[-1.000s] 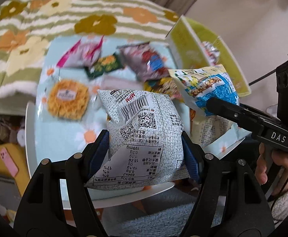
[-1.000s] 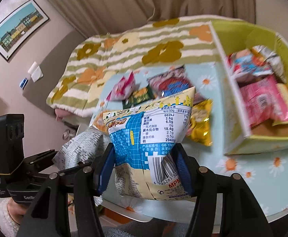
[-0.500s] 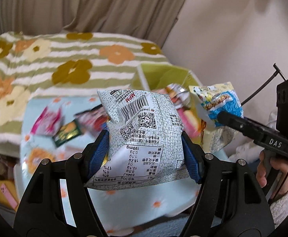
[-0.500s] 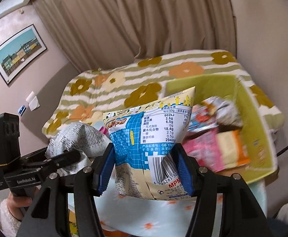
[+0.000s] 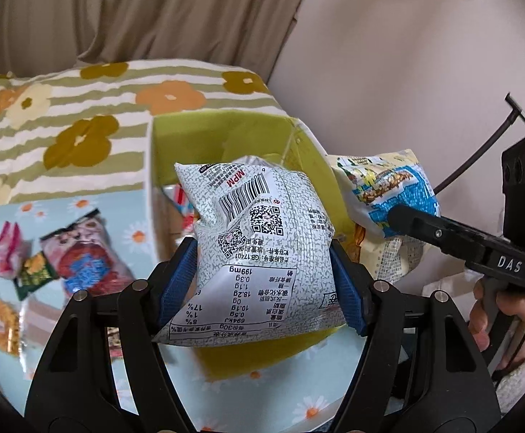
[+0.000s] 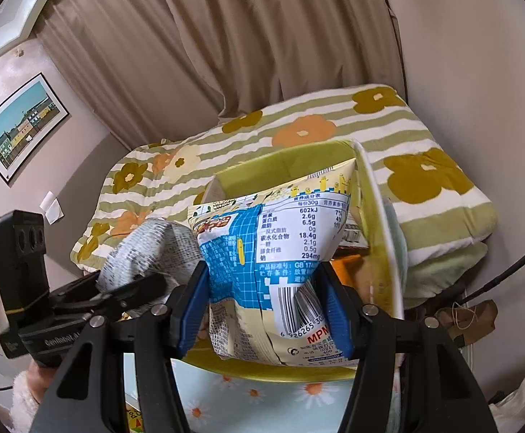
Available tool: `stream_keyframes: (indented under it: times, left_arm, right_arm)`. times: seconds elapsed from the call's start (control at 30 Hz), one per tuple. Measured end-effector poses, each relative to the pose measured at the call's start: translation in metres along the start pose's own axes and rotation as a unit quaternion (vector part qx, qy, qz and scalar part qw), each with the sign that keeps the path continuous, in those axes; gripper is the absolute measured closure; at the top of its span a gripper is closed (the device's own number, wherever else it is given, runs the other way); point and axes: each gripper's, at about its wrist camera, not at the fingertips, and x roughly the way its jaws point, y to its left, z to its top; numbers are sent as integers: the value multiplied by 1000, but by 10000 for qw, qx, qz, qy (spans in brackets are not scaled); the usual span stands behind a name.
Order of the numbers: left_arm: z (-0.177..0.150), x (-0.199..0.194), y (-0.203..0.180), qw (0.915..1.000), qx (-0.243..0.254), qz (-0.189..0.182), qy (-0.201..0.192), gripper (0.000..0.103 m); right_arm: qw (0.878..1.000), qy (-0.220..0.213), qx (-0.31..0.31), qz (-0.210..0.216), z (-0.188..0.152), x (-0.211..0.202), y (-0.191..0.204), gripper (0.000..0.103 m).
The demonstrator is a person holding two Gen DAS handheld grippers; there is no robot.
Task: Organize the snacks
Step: 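Carry both bags over the cardboard box and open both tools to drop them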
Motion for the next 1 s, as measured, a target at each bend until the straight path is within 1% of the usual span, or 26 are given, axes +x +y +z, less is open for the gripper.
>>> stream_keyframes:
  times: [0.07,0.1,0.17,0.2,0.23,0.33,0.57,0.73,0.8,0.87,0.93,1.0]
  left_arm:
    - [-3,8,-5,9999,49,76,55,34]
    - [-5,12,-9,9999,63,111,95,30]
    - [-8,19,-11,9996,68,225,136,17]
    - [-8,24,-12,9993,74,330,184,3]
    - [-10,25,-12,9991,77,348,212,0]
    - [-13,25,-9,9989,9,335,314,0]
    - [-29,6,4,9982,-265,496,220,0]
    - [-30,-3,7,9977,-345,565,153,0]
    - [-31,-9,8,9976,-373,574,69,0]
    - [-31,-15,10,9974,-442,562,12,0]
    - [-32,-20,12,9969,-513,593,-17,0]
    - [-34,-26,13,9964,-537,650,-46,0]
  right_arm:
    - [10000,47,39,4,-1,2,-6,48]
    - [10000,69,51,16,-1,3,-9,48]
    - [9999,113,82,51,-2,5,-14,48]
    - [9998,127,104,60,-3,6,-17,48]
    - [9998,143,133,73,-3,7,-19,48]
    - [9996,180,210,107,-4,9,-25,48]
    - [9993,359,125,-9,-10,16,-29,48]
    - [9981,571,215,-110,-11,30,-28,46]
    - [9983,528,225,-131,-11,32,-27,39]
    - [9991,375,158,-124,-11,28,-24,9]
    - [9997,211,73,-123,-10,23,-22,1]
    - [9999,53,-18,-131,-10,17,-21,1]
